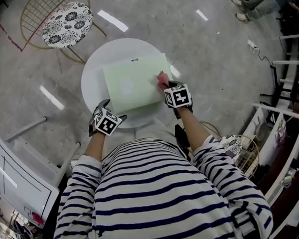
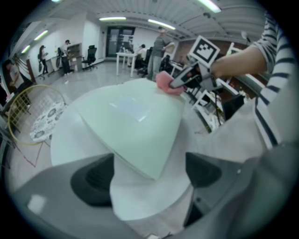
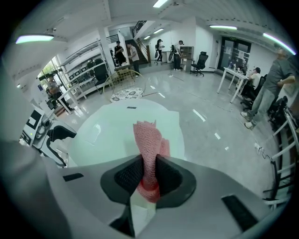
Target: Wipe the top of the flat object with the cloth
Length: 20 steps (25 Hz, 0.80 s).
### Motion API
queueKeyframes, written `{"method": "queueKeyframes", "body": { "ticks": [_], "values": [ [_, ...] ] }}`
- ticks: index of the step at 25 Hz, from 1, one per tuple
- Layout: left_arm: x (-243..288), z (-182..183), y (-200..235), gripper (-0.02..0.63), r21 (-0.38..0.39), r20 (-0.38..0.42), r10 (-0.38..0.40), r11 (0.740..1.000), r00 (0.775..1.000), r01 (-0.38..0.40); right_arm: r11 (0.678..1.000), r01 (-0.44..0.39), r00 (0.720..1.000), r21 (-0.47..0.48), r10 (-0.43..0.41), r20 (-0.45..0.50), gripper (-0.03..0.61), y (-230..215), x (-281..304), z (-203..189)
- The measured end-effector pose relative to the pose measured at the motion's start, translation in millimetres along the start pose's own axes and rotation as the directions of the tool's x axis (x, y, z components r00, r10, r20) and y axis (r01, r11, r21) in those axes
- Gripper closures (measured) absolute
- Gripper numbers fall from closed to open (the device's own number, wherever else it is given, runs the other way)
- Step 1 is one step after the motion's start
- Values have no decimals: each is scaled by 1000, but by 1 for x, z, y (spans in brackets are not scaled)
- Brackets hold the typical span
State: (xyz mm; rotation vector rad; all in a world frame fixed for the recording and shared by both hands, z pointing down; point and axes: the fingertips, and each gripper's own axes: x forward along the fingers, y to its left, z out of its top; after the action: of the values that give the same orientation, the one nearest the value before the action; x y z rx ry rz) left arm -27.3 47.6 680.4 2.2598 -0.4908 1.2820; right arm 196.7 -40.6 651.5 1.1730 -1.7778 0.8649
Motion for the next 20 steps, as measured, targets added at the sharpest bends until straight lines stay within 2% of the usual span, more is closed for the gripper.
{"method": "queueKeyframes", "body": {
  "ticks": [13,20],
  "values": [
    [-2,-1,3,132,4,-4,4,1000,1000,-4,988,147,989,49,-145,-40,517,-65,-26,-30],
    [0,-2,2,132,7,-7,-1,1000,1000,1,991,121,992,65,-119,-34,517,-52,-34,-37]
  ]
}}
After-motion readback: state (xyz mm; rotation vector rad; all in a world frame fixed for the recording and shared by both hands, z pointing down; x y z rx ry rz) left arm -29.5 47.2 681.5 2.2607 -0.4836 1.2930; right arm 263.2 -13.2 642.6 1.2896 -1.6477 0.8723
